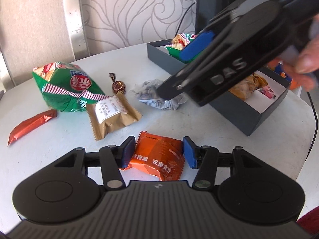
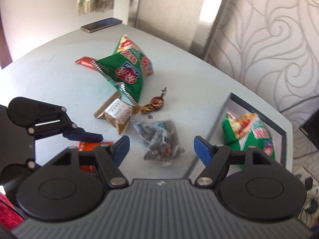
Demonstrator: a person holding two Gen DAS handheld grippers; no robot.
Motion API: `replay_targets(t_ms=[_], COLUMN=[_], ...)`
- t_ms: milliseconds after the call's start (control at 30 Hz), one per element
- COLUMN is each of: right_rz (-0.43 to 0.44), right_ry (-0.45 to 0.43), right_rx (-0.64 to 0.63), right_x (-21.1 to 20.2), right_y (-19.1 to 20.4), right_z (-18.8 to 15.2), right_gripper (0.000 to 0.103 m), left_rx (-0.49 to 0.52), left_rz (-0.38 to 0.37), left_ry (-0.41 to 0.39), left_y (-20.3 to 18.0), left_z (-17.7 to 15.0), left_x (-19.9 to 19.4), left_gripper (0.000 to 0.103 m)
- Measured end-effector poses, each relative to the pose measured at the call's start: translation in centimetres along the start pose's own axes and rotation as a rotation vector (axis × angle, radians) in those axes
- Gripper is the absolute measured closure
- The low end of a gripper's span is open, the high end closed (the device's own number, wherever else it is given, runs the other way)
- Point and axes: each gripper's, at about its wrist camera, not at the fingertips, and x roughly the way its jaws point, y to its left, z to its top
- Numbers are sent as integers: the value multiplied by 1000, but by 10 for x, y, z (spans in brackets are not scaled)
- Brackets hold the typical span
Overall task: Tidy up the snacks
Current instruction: 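Grasp the orange biscuit packet with the left gripper while the right grasps the dark candy bag, then lift the orange packet with the left gripper while the right lifts the clear seed bag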
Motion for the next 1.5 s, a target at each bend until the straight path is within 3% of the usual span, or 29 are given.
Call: replay_targets(t_ms=[200,367,500,767,1000,1367,1500], right_rz=[18,87,140,81,25,-36,-50], right_ry=[82,105,128,136,147,148,148], right_rx=[-23,71,151,186,269,358,367], right_x=[41,59,62,47,36,19,15], right_y=[-9,-24,-29,-15,0,47,64], right_z=[4,4,6,-4,-15,-26,-26], right_gripper=[30,29,39,44,44,44,44], left_rx=[-14,-21,-23,2,46,134,143], left_rz=[14,20,17,-10,-57,-109,-103], left_ry=[7,9,13,13,11,30,36], left_y=[3,7,10,13,19,34,36], left_z=[0,-1,0,0,-5,-29,-32], left_x=[-2,-2,-1,-1,-7,-38,-42], left_gripper=[44,40,35,35,43,43,38])
